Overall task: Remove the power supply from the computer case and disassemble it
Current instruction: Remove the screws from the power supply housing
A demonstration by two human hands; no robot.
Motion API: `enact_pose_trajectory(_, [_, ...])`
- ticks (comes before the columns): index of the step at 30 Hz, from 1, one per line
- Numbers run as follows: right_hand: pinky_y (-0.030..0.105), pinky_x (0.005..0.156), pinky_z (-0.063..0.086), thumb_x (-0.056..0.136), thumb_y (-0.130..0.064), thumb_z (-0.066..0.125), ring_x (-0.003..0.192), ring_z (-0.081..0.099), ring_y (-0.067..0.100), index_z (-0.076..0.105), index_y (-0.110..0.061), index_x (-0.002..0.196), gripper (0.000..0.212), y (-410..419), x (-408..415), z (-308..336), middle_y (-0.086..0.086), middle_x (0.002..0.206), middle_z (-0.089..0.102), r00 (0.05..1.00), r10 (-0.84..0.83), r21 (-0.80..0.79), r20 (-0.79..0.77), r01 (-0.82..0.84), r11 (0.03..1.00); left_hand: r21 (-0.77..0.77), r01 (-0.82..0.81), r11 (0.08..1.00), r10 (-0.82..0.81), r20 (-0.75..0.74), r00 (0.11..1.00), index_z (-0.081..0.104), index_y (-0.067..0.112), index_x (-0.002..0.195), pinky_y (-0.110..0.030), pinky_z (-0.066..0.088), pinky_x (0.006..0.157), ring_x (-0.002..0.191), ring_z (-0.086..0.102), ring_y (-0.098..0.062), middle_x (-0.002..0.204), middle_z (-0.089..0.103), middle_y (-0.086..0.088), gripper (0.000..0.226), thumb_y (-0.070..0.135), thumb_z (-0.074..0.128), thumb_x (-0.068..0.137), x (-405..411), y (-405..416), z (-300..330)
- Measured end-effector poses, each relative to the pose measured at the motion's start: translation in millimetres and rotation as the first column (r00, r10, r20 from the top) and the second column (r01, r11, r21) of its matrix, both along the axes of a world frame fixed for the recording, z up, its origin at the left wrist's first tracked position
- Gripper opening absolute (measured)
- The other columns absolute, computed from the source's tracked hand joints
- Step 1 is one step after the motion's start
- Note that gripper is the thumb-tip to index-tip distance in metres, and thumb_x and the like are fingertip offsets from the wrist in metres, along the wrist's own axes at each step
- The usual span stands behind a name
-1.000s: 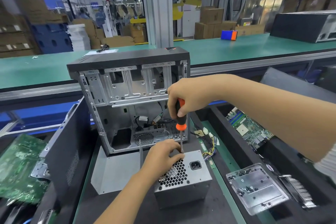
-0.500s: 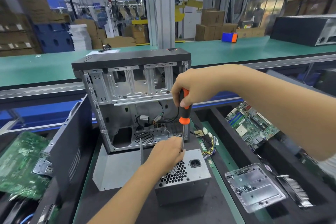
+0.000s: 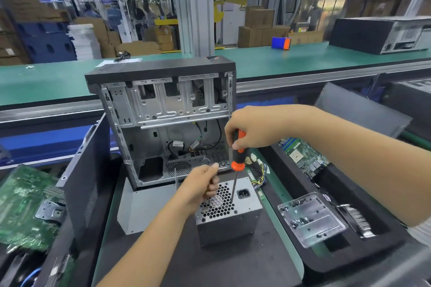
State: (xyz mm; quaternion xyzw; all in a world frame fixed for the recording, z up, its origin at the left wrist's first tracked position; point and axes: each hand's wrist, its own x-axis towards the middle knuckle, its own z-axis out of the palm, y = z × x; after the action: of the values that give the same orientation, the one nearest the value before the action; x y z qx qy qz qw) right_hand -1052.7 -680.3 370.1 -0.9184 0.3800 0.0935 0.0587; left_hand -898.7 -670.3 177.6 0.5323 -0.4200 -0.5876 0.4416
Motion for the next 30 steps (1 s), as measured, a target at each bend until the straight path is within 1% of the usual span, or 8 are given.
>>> enact_pose_trajectory(2, [0.024, 0.065, 0.043, 0.093, -0.022, 0.056, 0.086, 0.056, 0.017, 0.067, -0.019, 0.098, 0.013, 5, -4, -7, -0.003, 0.094, 0.059, 1.000, -0.029, 0.009, 0.006, 0.029, 1.000, 0.119, 0.001, 0.993, 0.028, -0.250, 0.968, 0.041, 0.010, 0.083, -0.018, 0.031, 0.042, 0.049, 0.040, -0.009, 0.062, 0.049, -0.002, 0.020, 0.011, 0.046, 0.102, 0, 6, -3])
enact_pose_trajectory(6, [0.024, 0.065, 0.041, 0.092, -0.020, 0.056, 0.082, 0.051, 0.012, 0.067, -0.018, 0.099, 0.013, 11, -13, -13, -0.006, 0.090, 0.055, 0.997, -0.072, -0.004, 0.034, 0.073, 0.997, 0.093, -0.004, 0.996, 0.033, -0.317, 0.948, 0.048, 0.007, 0.078, -0.021, 0.032, 0.043, 0.050, 0.046, -0.013, 0.065, 0.050, -0.006, 0.013, 0.004, 0.051, 0.090, -7, 13, -9])
enact_pose_trajectory(10, [0.013, 0.062, 0.036, 0.091, -0.020, 0.056, 0.072, 0.046, 0.002, 0.068, -0.019, 0.097, 0.013, 13, -18, -17, -0.011, 0.083, 0.052, 0.995, -0.075, -0.023, 0.067, 0.077, 0.997, -0.118, 0.167, 0.979, -0.176, -0.064, 0.982, 0.069, 0.009, 0.084, -0.019, 0.023, 0.048, 0.049, 0.030, -0.008, 0.057, 0.038, 0.007, 0.011, 0.012, 0.058, 0.087, -7, 21, -14])
enact_pose_trajectory(12, [0.013, 0.060, 0.035, 0.091, -0.020, 0.057, 0.071, 0.045, 0.000, 0.069, -0.020, 0.098, 0.014, 13, -20, -17, -0.013, 0.081, 0.050, 0.994, -0.079, -0.028, 0.074, 0.081, 0.996, -0.221, 0.300, 0.928, -0.269, 0.160, 0.950, 0.074, 0.018, 0.091, -0.016, 0.024, 0.050, 0.051, 0.027, -0.007, 0.055, 0.034, 0.011, 0.008, 0.017, 0.066, 0.090, -5, 26, -15])
enact_pose_trajectory(14, [0.013, 0.060, 0.034, 0.092, -0.021, 0.057, 0.072, 0.044, 0.000, 0.069, -0.020, 0.099, 0.014, 14, -21, -17, -0.014, 0.081, 0.047, 0.994, -0.082, -0.032, 0.074, 0.084, 0.996, -0.281, 0.338, 0.898, -0.261, 0.277, 0.925, 0.076, 0.020, 0.095, -0.016, 0.023, 0.053, 0.055, 0.026, -0.007, 0.059, 0.027, 0.011, 0.009, 0.021, 0.074, 0.087, -3, 28, -16])
enact_pose_trajectory(21, [0.025, 0.065, 0.038, 0.092, -0.022, 0.056, 0.074, 0.045, 0.005, 0.069, -0.019, 0.100, 0.015, 18, -20, -16, -0.014, 0.081, 0.047, 0.995, -0.088, -0.033, 0.056, 0.090, 0.995, -0.355, 0.291, 0.888, -0.176, 0.323, 0.930, 0.078, 0.026, 0.087, -0.021, 0.025, 0.057, 0.058, 0.027, -0.010, 0.061, 0.026, 0.011, 0.008, 0.028, 0.079, 0.079, -5, 27, -21])
enact_pose_trajectory(26, [0.017, 0.061, 0.037, 0.092, -0.021, 0.056, 0.074, 0.046, 0.004, 0.068, -0.019, 0.098, 0.014, 18, -18, -18, -0.014, 0.081, 0.050, 0.994, -0.087, -0.025, 0.073, 0.089, 0.996, -0.354, 0.297, 0.887, -0.179, 0.330, 0.927, 0.076, 0.030, 0.085, -0.018, 0.025, 0.057, 0.055, 0.027, -0.009, 0.056, 0.026, 0.012, 0.004, 0.031, 0.078, 0.081, -4, 27, -24])
enact_pose_trajectory(30, [0.027, 0.069, 0.039, 0.092, -0.022, 0.057, 0.081, 0.048, 0.012, 0.068, -0.019, 0.098, 0.014, 18, -16, -18, -0.014, 0.080, 0.048, 0.995, -0.075, -0.053, 0.062, 0.078, 0.996, -0.338, 0.290, 0.895, -0.182, 0.317, 0.931, 0.075, 0.031, 0.084, -0.024, 0.024, 0.058, 0.055, 0.025, -0.010, 0.055, 0.023, 0.012, 0.003, 0.029, 0.077, 0.082, -4, 27, -25])
